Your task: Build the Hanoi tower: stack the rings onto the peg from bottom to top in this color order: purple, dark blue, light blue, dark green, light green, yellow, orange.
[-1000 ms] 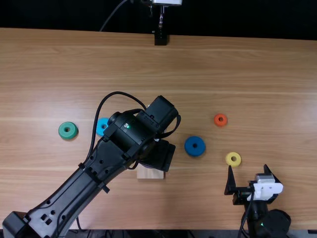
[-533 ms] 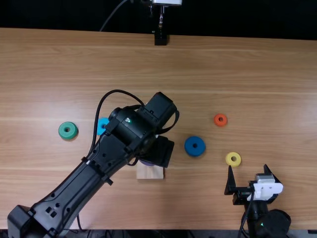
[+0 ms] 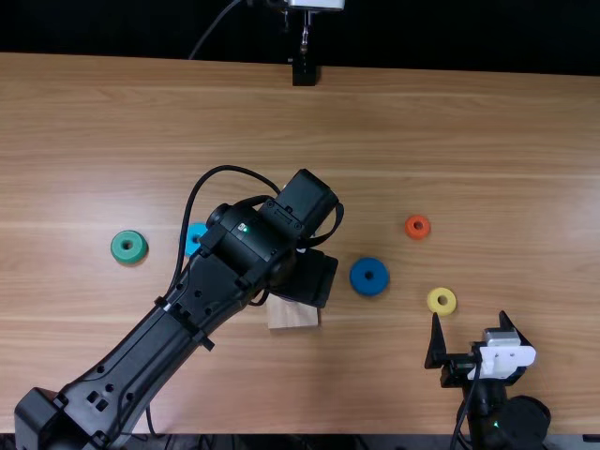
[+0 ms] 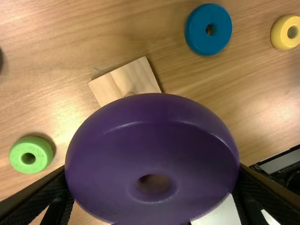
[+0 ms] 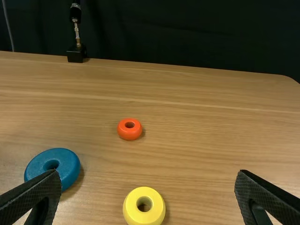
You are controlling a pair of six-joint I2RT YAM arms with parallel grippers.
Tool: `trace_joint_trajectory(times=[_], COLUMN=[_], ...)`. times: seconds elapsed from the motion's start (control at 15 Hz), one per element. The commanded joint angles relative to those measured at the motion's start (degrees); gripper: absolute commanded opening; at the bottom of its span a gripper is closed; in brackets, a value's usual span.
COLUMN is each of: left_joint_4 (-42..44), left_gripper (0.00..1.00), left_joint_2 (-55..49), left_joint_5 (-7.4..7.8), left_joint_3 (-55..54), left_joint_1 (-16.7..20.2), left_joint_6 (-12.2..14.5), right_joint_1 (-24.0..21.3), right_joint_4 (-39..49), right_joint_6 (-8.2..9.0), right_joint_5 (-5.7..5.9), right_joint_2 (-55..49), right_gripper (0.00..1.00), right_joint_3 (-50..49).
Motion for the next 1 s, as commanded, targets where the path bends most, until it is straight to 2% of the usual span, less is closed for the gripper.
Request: trace_joint_trajectory(times=[0.0, 0.4, 0.53, 0.87, 0.93], left_joint_4=[-0.4, -0.1, 0.2, 4.0, 5.0], left_gripper=[1.00, 1.00, 1.00, 1.00, 1.00], left_joint_2=[0.5, 0.4, 0.3, -1.3, -1.7], left_joint_5=[0.21, 0.10, -0.53, -0.53, -0.11], left_joint_3=[-0.6, -1.3, -0.7, 2.7, 2.7], left_joint_1=[0.5, 0.5, 1.1, 7.9, 9.6], left_joint_6=[-0.5, -0.4, -0.4, 0.0, 0.0], right_joint_1=[-0.5, -0.5, -0.5, -0.5, -0.5], right_joint_4=[-4.0, -4.0, -4.0, -4.0, -4.0], right_joint_6=[0.47, 0.47, 0.47, 0.47, 0.47], right_joint_5=[-0.13, -0.13, 0.09, 0.09, 0.09], right_joint_2=[-0.7, -0.7, -0.7, -0.7, -0.7], right_gripper=[1.00, 1.00, 1.00, 1.00, 1.00], right_joint_3=[-3.6, -3.6, -3.6, -3.6, -3.6])
